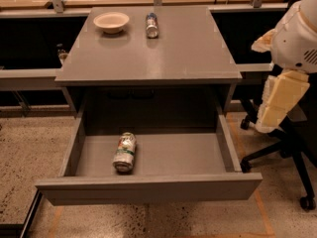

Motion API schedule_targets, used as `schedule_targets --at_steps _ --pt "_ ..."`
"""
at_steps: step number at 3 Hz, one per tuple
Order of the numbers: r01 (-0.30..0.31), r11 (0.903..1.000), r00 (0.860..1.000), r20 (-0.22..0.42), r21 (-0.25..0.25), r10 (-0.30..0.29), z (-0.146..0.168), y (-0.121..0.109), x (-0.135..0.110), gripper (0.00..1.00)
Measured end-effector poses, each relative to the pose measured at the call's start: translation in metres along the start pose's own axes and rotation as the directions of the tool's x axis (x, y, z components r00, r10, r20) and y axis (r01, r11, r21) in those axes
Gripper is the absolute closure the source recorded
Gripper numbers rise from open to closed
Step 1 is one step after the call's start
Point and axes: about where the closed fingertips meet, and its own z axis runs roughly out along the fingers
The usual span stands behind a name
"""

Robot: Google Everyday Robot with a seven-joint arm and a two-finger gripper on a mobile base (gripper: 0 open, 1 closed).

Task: Pick 7up can from top drawer and place on counter

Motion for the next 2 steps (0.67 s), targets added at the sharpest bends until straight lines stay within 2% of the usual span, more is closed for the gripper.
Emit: schedule_targets --at_steps 1,2 --pt "0.045 0.9981 0.995 0.096 -0.042 -0.041 0.031 -0.013 -0.04 0.0" --pt "0.05 0.9936 0.985 0.17 -0.101 -0.033 0.072 -0.025 -0.083 0.0"
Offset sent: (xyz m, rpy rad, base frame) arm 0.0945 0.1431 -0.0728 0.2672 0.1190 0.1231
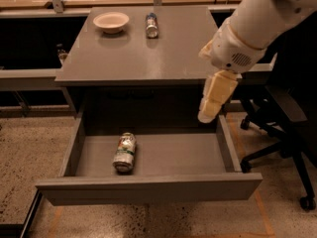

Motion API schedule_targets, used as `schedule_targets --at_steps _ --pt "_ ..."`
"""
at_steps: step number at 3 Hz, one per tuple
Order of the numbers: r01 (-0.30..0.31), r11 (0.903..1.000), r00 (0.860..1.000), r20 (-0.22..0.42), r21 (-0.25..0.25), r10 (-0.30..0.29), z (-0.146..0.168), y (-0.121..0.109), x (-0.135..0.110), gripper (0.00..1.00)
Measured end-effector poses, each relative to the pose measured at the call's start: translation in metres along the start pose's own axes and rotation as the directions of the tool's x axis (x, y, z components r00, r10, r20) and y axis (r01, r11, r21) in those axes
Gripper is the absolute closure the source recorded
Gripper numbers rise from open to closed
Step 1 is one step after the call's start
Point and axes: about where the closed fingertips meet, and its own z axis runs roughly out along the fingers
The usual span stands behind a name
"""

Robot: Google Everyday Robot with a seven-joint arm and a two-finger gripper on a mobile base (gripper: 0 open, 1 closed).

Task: Pick 7up can from top drawer and place on counter

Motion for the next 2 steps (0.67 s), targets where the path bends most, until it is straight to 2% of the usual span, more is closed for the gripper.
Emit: schedule_targets --at_steps 1,2 --pt "-0.06 0.997 0.997 0.037 -0.049 0.062 0.0532 -0.0172 -0.0374 0.0" --pt "-0.09 0.9945 0.995 0.036 -0.054 0.092 0.0561 -0.0172 -0.0399 0.0"
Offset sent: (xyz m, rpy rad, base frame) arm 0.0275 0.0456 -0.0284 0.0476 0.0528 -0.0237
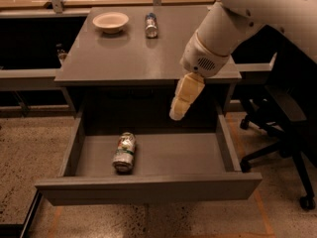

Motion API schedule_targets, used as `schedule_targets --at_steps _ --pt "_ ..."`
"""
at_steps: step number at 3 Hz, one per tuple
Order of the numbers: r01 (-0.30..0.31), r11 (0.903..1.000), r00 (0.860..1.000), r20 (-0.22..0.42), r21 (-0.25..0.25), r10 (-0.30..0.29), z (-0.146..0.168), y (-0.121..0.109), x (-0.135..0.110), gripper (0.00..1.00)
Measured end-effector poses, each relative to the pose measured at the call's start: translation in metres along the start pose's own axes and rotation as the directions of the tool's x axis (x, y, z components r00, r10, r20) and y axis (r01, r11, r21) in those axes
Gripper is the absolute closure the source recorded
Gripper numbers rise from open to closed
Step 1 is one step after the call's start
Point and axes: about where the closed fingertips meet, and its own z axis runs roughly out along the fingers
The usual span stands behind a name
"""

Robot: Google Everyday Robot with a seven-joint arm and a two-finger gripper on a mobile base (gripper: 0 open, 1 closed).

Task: Pick 7up can from top drawer and place on counter

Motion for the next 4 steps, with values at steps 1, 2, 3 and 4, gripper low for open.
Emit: schedule_targets --at_steps 1,2,3,4 --pt "-0.088 0.9961 0.996 0.013 0.003 0.088 0.016 -0.001 0.006 0.0" --pt "-0.236 0.9717 0.97 0.066 0.005 0.235 0.053 -0.011 0.004 0.0" --pt "-0.394 0.9189 0.914 0.112 0.013 0.391 0.095 -0.032 0.003 0.0" --pt "-0.523 0.8524 0.848 0.107 0.013 0.519 0.135 -0.047 0.0 0.0"
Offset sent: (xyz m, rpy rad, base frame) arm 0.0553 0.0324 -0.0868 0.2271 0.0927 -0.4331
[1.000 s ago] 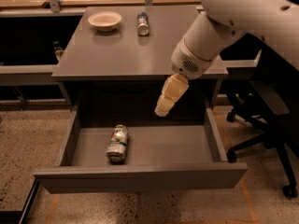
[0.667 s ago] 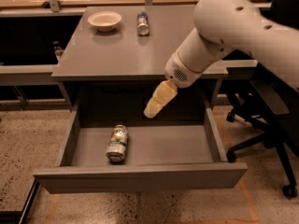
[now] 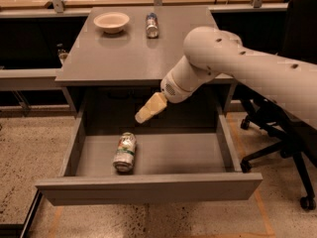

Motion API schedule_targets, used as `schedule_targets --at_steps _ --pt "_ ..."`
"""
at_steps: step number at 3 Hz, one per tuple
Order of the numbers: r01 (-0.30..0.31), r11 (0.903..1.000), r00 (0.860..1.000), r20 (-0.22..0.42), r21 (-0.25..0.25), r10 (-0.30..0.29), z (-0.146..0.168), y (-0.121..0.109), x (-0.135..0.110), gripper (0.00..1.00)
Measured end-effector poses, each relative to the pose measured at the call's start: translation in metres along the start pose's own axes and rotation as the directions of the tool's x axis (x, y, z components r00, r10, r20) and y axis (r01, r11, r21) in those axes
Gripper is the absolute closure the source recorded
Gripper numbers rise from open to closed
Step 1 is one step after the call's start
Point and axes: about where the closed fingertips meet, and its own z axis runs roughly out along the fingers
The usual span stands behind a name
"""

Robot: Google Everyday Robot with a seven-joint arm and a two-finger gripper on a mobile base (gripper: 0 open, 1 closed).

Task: Pick 7up can from top drawer and place on counter

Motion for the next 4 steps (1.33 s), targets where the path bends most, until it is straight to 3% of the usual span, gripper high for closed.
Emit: schedule_targets --at_steps 2,3,4 --pt "-0.086 0.9958 0.996 -0.017 -0.032 0.085 0.008 -0.004 0.003 0.0" --pt "-0.125 0.986 0.991 -0.055 -0.11 0.119 0.038 0.012 0.006 0.0" --pt "-0.175 0.9666 0.98 -0.124 -0.187 0.154 0.076 0.039 0.012 0.0"
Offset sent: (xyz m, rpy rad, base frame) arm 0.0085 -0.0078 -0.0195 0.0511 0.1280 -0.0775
